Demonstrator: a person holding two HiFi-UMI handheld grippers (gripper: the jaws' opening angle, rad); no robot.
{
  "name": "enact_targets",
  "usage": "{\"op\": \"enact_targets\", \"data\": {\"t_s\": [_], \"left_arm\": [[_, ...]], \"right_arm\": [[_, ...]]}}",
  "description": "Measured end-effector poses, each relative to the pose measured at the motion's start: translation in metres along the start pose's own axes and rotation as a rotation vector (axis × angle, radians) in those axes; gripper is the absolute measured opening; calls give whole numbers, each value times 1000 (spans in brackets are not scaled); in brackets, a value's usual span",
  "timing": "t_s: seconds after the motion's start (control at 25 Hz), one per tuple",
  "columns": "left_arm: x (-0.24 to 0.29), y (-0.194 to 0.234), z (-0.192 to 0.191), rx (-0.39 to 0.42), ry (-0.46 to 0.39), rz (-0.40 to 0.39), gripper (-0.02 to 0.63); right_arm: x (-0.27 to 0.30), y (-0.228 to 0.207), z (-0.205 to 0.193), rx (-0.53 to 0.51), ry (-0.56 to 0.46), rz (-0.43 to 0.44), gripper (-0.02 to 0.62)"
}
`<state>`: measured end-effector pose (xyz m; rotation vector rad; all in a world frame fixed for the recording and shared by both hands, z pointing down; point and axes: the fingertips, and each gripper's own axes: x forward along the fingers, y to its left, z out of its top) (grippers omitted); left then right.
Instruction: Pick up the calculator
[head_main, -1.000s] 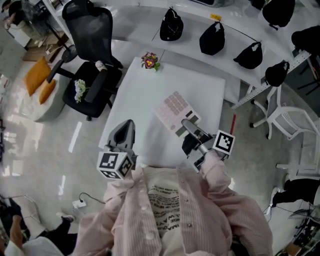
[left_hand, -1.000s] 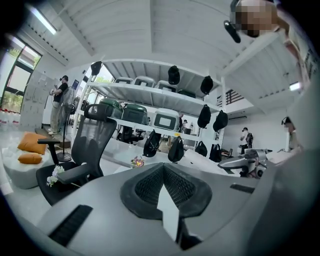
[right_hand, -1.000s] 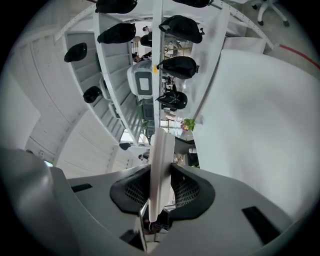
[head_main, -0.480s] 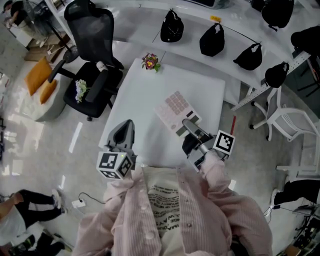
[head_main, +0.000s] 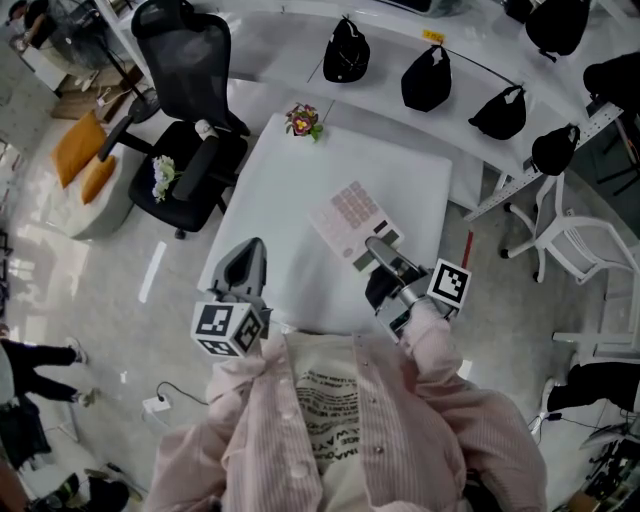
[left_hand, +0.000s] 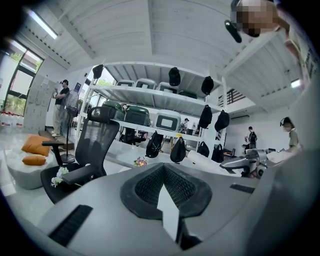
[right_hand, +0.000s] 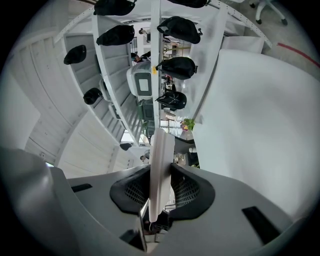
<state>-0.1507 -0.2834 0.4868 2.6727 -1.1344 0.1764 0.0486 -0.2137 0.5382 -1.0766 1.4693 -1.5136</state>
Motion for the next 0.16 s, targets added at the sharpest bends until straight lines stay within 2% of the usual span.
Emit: {"op": "enact_targets", "data": {"t_s": [0.16], "left_arm": [[0, 0, 3, 3, 2, 12, 1]], "right_arm": [[1, 2, 0, -1, 1, 4, 86]]}}
